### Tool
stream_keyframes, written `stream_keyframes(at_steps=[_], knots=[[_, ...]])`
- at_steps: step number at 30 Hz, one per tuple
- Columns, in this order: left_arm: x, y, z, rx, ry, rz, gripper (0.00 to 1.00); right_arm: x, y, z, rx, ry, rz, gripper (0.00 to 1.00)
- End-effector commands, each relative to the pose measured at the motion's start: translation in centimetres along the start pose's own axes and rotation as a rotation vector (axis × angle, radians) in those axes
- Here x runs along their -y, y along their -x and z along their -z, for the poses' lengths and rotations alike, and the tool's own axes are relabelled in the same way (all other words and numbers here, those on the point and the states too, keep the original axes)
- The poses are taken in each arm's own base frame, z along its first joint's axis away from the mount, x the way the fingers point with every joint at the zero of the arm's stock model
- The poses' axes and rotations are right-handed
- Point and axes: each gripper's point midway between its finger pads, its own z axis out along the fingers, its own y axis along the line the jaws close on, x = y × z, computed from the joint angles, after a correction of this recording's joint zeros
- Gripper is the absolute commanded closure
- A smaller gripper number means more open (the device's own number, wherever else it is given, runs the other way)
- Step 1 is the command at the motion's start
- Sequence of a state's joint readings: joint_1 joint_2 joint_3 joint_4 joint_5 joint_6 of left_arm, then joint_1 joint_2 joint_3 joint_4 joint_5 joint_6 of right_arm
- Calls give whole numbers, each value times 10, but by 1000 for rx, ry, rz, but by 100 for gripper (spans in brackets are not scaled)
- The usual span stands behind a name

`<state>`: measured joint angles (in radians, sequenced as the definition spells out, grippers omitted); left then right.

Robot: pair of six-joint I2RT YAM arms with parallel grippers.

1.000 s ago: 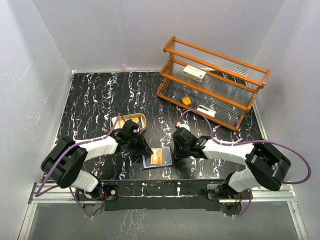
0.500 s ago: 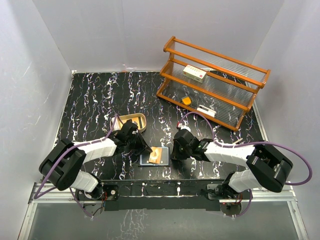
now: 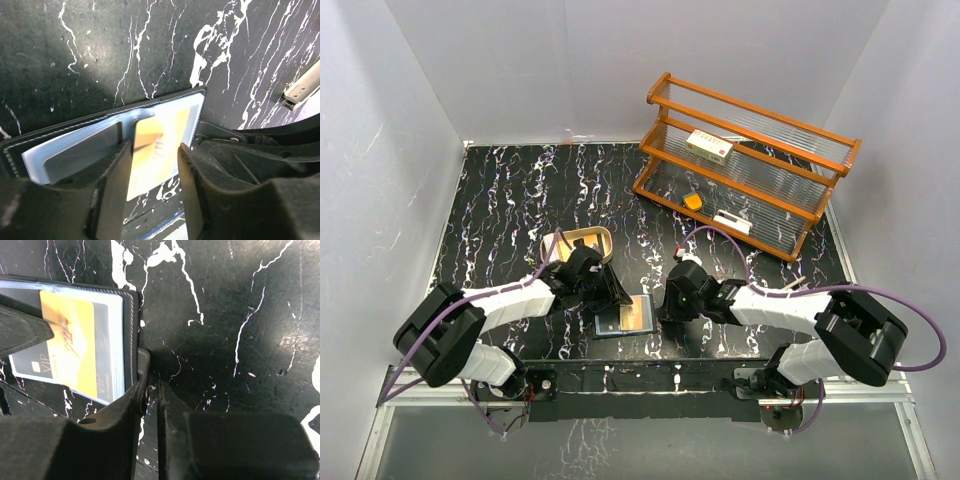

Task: Put the credit cards into the card holder
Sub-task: Insert the credit card into the card holder.

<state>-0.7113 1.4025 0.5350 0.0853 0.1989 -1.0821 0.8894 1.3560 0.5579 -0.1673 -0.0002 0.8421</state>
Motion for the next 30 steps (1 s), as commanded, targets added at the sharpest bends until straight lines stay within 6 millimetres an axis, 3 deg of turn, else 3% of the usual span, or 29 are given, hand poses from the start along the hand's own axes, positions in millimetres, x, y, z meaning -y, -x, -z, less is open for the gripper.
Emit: stream_keyframes(at_steps=[1, 9, 19, 26, 30], knots=[[3, 7, 21, 41, 33, -60, 56, 12, -9, 8, -22, -47, 24, 80], [0, 2, 30, 34, 30, -82, 47, -9, 7, 17, 15, 17, 52, 75], [-4, -2, 28, 17, 39, -84, 46, -31, 24, 22, 40, 64, 80, 68], [-13, 9, 45, 73, 121, -115, 39, -42, 35, 24, 65, 86, 93, 60], [-25, 12, 55, 101, 178, -122, 33, -43, 39, 19, 68, 74, 111, 62]])
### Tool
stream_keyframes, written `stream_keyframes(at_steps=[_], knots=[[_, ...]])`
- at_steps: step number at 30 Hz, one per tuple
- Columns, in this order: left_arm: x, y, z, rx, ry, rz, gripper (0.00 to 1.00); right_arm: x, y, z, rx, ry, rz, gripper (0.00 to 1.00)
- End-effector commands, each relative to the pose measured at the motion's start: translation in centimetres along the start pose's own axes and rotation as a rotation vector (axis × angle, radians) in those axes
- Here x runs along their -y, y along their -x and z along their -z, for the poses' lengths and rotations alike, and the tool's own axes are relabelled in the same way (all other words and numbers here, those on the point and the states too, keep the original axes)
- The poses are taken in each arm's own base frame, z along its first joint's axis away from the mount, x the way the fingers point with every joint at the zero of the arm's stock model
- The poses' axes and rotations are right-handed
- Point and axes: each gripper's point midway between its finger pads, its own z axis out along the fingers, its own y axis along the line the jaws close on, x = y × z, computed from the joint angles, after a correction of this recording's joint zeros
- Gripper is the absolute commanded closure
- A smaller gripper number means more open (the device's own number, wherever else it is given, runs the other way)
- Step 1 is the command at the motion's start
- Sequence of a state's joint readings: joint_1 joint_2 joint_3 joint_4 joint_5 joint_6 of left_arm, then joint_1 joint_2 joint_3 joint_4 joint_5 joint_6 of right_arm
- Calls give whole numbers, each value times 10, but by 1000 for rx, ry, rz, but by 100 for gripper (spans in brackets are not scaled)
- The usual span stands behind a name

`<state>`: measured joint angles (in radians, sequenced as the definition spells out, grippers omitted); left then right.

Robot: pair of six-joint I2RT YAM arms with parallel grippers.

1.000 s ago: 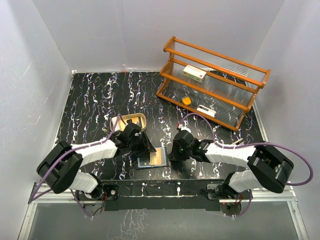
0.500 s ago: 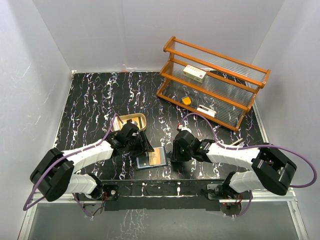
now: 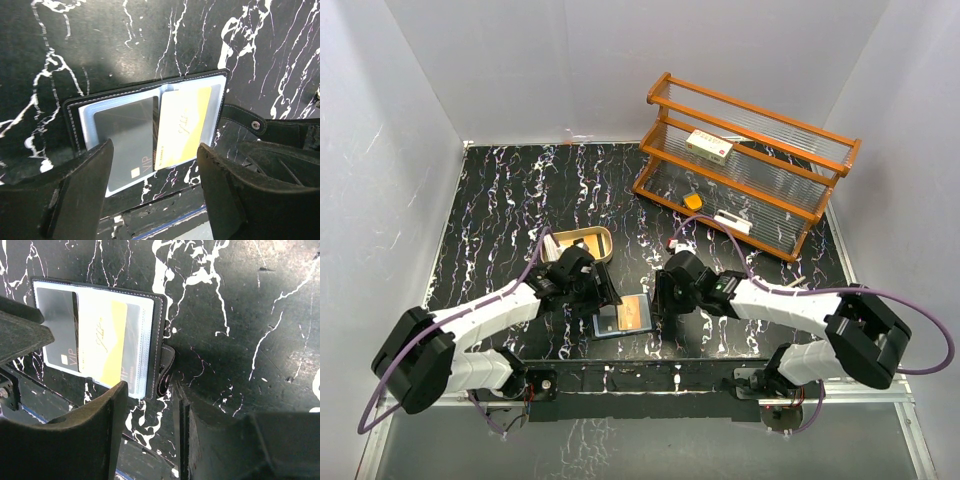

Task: Put the credit cards into the card holder
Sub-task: Insert the credit card into the card holder.

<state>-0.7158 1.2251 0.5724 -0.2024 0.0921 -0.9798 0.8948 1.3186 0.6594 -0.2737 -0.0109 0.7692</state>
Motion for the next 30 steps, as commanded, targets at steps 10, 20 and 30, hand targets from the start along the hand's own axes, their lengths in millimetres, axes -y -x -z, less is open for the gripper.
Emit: stream_keyframes(at_steps=[10, 20, 30], knots=[[-35, -6, 18, 29, 123, -6, 38, -11, 17, -18, 22, -2, 61, 78], [20, 0, 21, -1, -99, -37, 47, -7, 9, -20, 9, -1, 48, 87], [27, -8, -2, -58, -141, -24, 41, -7, 5, -18, 4, 14, 31, 89]])
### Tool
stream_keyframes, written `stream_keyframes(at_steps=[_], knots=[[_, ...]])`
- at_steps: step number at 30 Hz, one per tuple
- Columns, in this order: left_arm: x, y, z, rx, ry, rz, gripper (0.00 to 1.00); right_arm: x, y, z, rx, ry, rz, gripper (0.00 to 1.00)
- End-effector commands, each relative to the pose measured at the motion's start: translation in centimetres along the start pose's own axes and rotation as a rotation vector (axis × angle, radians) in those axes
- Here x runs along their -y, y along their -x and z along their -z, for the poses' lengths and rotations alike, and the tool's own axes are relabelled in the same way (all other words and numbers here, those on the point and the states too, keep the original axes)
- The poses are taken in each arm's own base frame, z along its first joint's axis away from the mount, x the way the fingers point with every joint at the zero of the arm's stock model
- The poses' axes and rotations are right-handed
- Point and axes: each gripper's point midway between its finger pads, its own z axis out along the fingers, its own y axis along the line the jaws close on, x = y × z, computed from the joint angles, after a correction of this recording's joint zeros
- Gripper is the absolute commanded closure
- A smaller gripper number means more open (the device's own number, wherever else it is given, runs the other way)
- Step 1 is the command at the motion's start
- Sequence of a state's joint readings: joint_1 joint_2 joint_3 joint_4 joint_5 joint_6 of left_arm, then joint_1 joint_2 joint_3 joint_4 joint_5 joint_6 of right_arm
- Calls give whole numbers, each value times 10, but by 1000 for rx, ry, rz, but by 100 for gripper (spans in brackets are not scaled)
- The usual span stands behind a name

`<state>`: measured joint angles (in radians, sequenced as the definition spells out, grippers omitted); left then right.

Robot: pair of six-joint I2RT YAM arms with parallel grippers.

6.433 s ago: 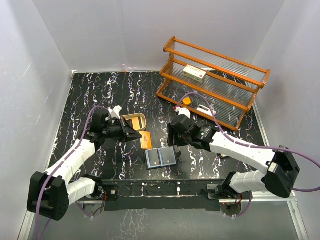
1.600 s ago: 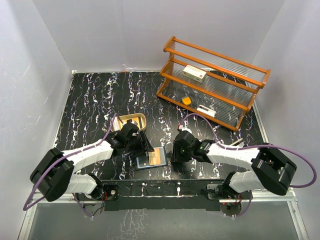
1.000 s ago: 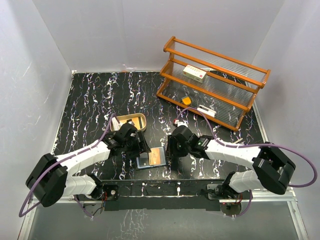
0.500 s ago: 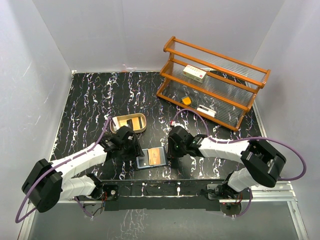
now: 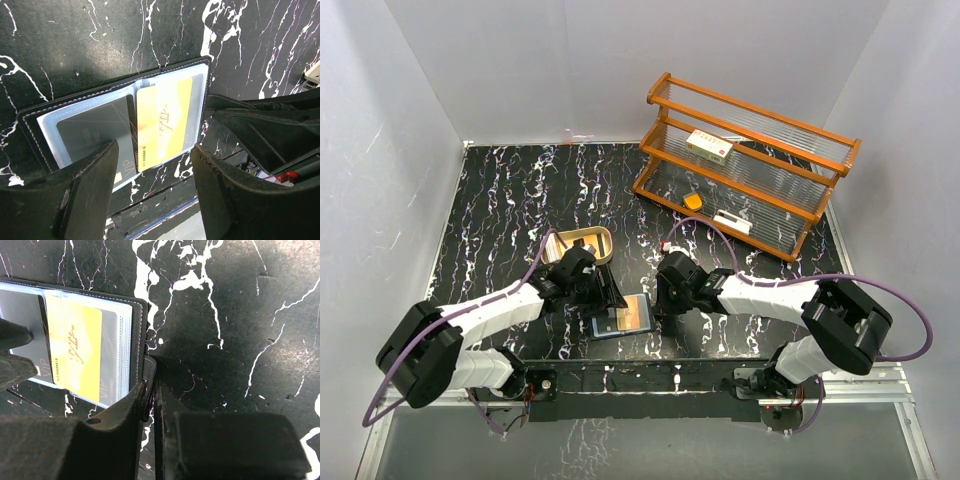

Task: Put the credit cards into the card holder
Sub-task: Insert the credit card into the card holder.

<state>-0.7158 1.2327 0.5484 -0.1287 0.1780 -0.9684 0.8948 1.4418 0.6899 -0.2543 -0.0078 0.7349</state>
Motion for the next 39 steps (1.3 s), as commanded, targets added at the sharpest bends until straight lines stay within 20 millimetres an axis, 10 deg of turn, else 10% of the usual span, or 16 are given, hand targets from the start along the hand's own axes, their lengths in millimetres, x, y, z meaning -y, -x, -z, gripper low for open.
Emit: stream_keyframes(at_steps=[1, 39], knots=[[14, 1, -3, -11, -60, -7, 41, -16, 12, 5, 57, 68, -4, 89], [29, -5, -3, -33, -127, 12, 37, -14, 9, 4, 61, 72, -24, 93]])
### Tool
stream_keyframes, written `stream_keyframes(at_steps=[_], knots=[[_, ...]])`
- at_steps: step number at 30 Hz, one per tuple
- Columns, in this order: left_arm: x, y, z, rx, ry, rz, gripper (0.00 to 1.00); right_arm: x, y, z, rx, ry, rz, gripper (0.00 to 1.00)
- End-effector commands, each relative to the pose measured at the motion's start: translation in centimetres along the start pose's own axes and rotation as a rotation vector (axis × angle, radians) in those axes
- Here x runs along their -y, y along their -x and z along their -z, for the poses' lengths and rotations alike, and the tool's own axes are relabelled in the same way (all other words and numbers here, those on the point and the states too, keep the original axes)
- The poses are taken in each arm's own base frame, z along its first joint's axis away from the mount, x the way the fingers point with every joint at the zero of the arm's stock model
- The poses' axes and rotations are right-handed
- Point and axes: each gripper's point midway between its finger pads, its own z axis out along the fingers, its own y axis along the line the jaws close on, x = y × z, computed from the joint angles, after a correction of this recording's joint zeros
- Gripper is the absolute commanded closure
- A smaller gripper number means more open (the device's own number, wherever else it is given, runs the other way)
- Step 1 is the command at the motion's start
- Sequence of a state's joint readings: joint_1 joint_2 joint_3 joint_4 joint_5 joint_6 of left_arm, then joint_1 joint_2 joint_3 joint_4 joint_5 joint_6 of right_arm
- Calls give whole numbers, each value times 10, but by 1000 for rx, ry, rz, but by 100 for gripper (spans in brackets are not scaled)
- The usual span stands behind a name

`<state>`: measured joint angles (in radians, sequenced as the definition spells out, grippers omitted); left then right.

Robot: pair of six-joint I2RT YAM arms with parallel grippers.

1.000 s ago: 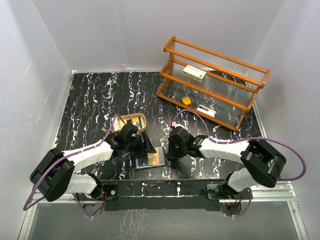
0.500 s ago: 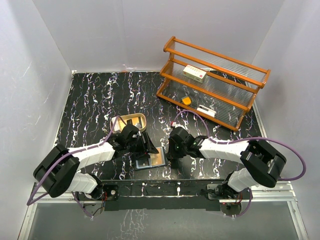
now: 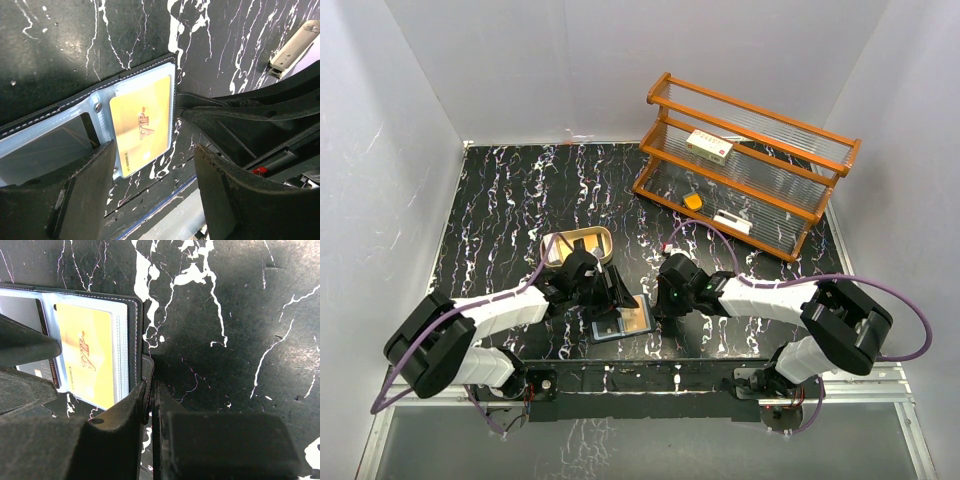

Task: Put the credit cards into the card holder
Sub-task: Insert the credit card into the card holder, then close the card holder at the center of the board.

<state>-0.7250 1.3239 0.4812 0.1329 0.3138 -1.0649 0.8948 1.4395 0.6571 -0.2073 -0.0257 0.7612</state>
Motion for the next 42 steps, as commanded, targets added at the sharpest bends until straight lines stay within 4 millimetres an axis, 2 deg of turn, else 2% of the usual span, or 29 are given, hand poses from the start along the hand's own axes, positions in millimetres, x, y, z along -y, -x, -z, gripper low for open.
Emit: stream_keyframes(at_steps=[1, 6, 12, 14, 23, 29, 34, 38, 42], knots=[[6, 9, 18, 45, 54, -64, 36, -13, 13, 7, 61, 48, 3, 93], [-15, 14, 33, 85, 185, -83, 32, -15, 17, 11, 76, 49, 3, 92], [-41, 15, 50, 117, 320, -81, 28, -20, 25, 16, 92, 54, 7, 70], [-49, 15, 55, 125, 352, -74, 27, -21, 27, 16, 95, 51, 11, 68], [-74, 6, 57, 130, 402, -23, 26, -21, 27, 11, 88, 47, 20, 85], [-81, 3, 50, 113, 415, -8, 25, -18, 21, 9, 77, 53, 14, 90], [-70, -2, 39, 81, 331, 8, 25, -17, 15, 6, 65, 61, 6, 91], [-43, -3, 35, 52, 212, 15, 25, -15, 11, 3, 54, 60, 6, 91], [-3, 1, 41, 59, 59, 19, 25, -15, 7, 1, 45, 61, 7, 92]])
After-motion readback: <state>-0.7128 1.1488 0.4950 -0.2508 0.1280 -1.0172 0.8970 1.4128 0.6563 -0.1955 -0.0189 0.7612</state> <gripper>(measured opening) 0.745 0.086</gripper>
